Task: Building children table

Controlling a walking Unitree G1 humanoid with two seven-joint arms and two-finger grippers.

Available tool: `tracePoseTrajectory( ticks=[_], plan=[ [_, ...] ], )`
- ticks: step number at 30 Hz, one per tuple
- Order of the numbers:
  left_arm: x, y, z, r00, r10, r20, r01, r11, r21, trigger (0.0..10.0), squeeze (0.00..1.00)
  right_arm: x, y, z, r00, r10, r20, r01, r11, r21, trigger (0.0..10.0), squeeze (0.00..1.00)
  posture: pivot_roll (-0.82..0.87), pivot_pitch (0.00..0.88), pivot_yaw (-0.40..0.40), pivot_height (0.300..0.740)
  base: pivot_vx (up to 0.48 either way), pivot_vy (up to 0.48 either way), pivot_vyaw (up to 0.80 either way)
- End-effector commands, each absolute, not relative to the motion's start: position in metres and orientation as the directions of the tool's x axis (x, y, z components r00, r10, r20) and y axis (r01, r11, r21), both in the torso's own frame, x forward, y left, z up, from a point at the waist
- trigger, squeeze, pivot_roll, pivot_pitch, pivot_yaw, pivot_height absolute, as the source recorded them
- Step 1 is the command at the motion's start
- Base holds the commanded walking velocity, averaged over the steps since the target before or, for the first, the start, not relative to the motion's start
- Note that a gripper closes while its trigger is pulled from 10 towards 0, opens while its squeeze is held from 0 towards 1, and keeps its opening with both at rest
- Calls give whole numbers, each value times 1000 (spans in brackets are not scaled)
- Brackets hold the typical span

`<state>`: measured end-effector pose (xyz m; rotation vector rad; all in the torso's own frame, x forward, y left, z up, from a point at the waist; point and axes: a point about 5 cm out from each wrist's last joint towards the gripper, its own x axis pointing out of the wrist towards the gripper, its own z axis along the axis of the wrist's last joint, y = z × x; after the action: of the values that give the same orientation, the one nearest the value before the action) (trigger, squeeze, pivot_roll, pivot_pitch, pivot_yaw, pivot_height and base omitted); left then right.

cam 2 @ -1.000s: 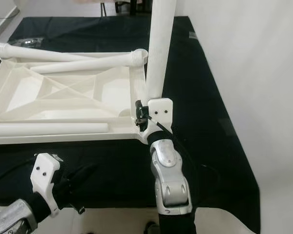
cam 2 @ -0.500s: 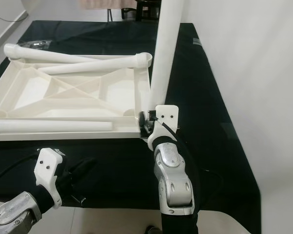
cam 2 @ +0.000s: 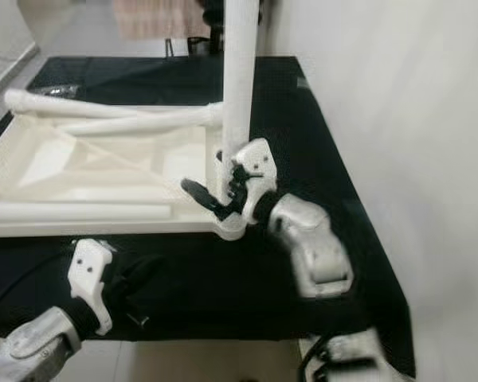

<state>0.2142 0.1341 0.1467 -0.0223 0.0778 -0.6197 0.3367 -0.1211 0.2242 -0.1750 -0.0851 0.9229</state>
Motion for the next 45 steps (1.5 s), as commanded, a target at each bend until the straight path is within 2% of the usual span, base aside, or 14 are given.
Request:
tracePoseTrajectory(
  ticks=[1,7,8,10,20,27,28,29,31,33,37,43,44,45],
  plan=[
    [213,133,142,806,-587,-77,585,810,-48,10000,0,335,-116,219,549,836,-13,-822,537,-189,10000,0,5,54,-51,740,0,0,0],
    [219,131,140,805,-592,-46,591,806,-30,10000,0,366,-121,207,507,851,-138,-857,479,-191,10000,0,47,0,-71,740,0,0,0],
    [220,131,140,802,-597,-33,597,802,-20,10000,0,370,-122,203,496,856,-149,-866,475,-153,4078,0,55,0,-75,740,0,0,0],
    [222,130,141,798,-602,-21,602,798,1,10000,0,373,-125,198,488,858,-157,-873,477,-104,0,0,58,0,-75,740,0,0,0],
    [227,136,150,817,-576,-6,576,817,31,10000,0,376,-145,182,528,828,-192,-850,515,-114,0,0,59,0,-62,740,0,0,0],
    [224,140,158,821,-570,27,566,820,88,10000,0,371,-165,168,654,731,-194,-756,637,-149,0,0,48,0,-62,740,0,0,0],
    [222,141,158,825,-564,35,560,824,85,10000,0,366,-164,159,749,634,-191,-659,744,-113,0,0,43,0,-79,740,0,0,0],
    [222,141,158,825,-564,35,560,824,85,10000,0,366,-164,159,749,634,-191,-659,744,-113,0,0,43,0,-79,740,0,0,0],
    [215,140,155,826,-562,46,560,827,50,10000,0,343,-156,141,971,164,-172,-166,986,2,0,0,41,0,-72,740,0,0,0],
    [212,138,151,818,-573,55,575,818,-11,10000,0,321,-141,132,973,107,-207,-100,994,46,0,0,27,0,-51,740,0,0,0],
    [209,132,143,803,-594,48,596,799,-72,10000,0,304,-111,131,961,196,-197,-197,980,17,0,0,-4,0,-34,740,0,0,0],
    [216,134,139,810,-584,49,586,809,-50,10000,0,315,-108,133,953,233,-195,-243,969,-33,0,0,1,0,-46,740,0,0,0],
    [216,134,139,807,-589,54,591,806,-35,10000,0,316,-107,134,946,263,-189,-271,962,-18,10000,0,0,0,-45,740,0,0,0],
    [216,134,139,807,-589,54,591,806,-35,10000,0,316,-107,134,946,263,-189,-271,962,-18,10000,0,0,0,-45,740,0,0,0]
  ],
)
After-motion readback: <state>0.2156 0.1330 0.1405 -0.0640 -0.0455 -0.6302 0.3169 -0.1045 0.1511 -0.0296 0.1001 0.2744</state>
